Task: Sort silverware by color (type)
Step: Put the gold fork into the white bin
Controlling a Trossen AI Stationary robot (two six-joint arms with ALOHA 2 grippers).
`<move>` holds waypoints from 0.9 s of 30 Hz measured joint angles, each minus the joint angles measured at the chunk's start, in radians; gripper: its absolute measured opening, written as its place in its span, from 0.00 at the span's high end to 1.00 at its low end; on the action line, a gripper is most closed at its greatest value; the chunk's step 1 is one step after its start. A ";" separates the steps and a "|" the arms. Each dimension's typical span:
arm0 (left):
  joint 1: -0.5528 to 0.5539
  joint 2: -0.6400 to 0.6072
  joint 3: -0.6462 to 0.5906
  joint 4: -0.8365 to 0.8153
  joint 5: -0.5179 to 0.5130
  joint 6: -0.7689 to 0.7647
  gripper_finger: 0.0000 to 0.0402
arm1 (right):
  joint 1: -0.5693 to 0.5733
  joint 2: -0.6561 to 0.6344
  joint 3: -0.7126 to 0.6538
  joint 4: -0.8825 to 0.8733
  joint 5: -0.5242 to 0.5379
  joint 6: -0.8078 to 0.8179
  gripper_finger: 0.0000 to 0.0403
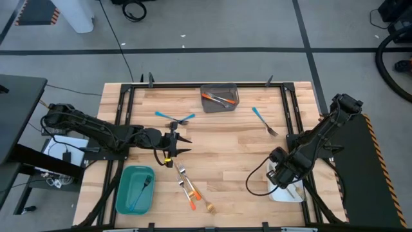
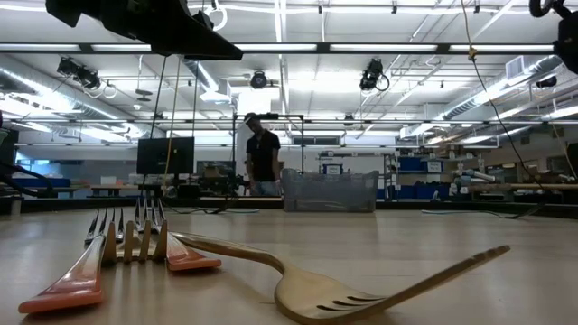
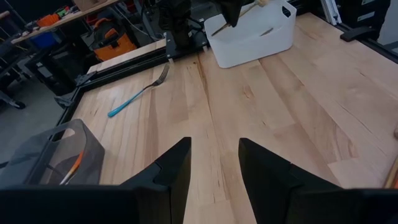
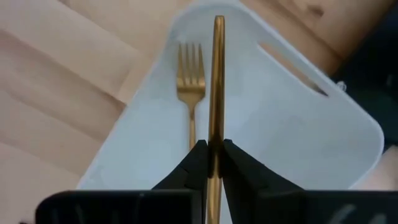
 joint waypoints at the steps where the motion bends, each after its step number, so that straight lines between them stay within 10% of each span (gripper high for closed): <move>1: 0.000 0.000 0.000 0.000 0.000 -0.002 0.65 | 0.000 0.000 0.005 -0.003 0.025 0.000 0.90; 22: 0.000 0.000 0.000 -0.034 0.000 -0.024 0.65 | 0.131 0.005 0.008 -0.047 0.346 0.192 0.90; 27: 0.000 0.000 0.000 -0.040 0.000 -0.032 0.65 | 0.162 0.005 -0.009 -0.043 0.286 0.192 0.89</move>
